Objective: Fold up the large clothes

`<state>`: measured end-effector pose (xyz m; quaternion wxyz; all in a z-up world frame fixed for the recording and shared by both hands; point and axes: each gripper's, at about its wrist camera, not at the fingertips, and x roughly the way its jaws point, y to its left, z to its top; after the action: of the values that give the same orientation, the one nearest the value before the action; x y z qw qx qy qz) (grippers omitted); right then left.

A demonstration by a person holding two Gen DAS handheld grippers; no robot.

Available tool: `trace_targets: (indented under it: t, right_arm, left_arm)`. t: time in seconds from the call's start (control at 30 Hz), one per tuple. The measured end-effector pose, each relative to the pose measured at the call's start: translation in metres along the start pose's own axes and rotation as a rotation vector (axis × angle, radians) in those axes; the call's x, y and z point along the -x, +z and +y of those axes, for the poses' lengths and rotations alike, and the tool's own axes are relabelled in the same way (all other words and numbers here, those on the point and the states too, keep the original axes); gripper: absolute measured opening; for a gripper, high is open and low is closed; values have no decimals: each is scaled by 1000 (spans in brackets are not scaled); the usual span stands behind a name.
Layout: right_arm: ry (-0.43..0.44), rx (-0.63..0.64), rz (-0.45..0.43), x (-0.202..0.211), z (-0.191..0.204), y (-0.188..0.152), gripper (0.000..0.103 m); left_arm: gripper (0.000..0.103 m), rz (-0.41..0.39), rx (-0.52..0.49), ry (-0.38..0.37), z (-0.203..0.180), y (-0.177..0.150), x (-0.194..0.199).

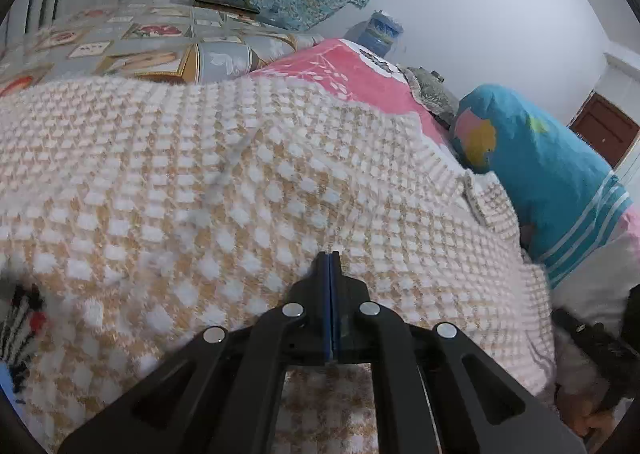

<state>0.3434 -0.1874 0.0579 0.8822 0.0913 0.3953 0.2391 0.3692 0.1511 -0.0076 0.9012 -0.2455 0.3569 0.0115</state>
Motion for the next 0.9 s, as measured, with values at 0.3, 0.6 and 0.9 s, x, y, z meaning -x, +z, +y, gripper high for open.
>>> trace_targets:
  t: [0.3,0.6,0.9]
  right_arm:
    - [229,71,130,-43,62,-18,43]
    - [166,-61,148,-66,27,-9,46]
    - [130,14,62,-63,36,-29,46]
  left_arm:
    - [4,-2,13,-18,-1,1,0]
    - [4,3,42,-51,-1,3,0]
    - [3,68,28,-66,1,16,16]
